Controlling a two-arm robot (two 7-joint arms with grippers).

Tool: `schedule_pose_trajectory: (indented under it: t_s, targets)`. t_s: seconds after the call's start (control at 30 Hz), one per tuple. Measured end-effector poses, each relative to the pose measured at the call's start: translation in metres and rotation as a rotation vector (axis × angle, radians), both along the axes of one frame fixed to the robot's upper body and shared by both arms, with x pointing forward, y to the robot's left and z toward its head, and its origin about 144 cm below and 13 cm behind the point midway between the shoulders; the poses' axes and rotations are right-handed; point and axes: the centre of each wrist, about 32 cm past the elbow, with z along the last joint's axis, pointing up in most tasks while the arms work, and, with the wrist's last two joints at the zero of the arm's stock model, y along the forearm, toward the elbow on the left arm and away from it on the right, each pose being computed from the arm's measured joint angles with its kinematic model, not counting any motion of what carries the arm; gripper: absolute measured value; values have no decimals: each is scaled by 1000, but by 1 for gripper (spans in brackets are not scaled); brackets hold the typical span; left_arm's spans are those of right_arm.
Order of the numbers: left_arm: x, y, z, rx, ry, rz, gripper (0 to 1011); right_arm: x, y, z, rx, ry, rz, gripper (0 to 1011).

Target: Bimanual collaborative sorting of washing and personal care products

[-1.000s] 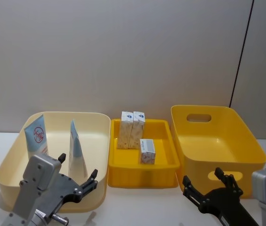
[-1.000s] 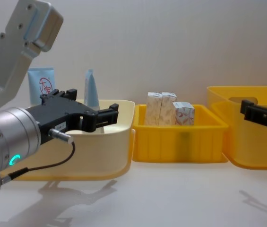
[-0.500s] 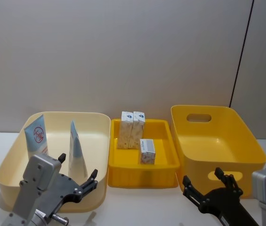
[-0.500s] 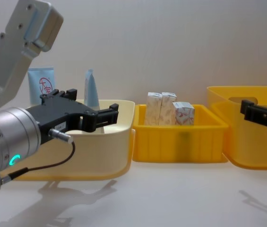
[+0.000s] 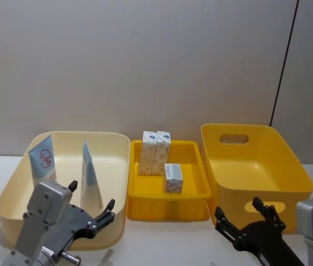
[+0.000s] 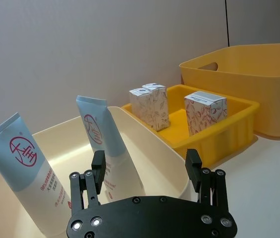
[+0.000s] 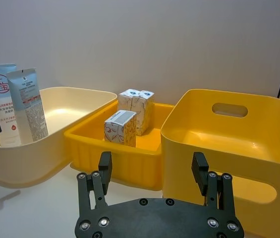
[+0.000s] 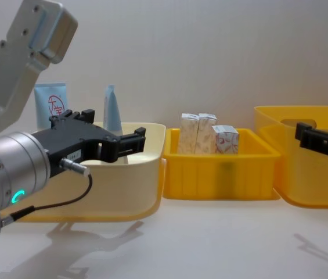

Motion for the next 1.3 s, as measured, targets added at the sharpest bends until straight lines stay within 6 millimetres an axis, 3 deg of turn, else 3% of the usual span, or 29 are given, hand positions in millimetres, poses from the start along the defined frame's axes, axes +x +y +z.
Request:
schedule_pose_trajectory:
  t_s: [0.37, 0.7, 0.9, 1.3]
  targets:
    - [0, 0, 0, 0, 0, 0, 1003, 6, 9, 13, -24, 42, 22, 1001]
    - [0, 0, 0, 0, 0, 0, 1003, 16, 23, 41, -56, 151, 63, 1001]
    - [0, 0, 0, 0, 0, 0, 1003, 30, 36, 64, -63, 235, 80, 1001]
    - [0, 0, 0, 0, 0, 0, 1003, 57, 61, 85, -49, 301, 70, 1001]
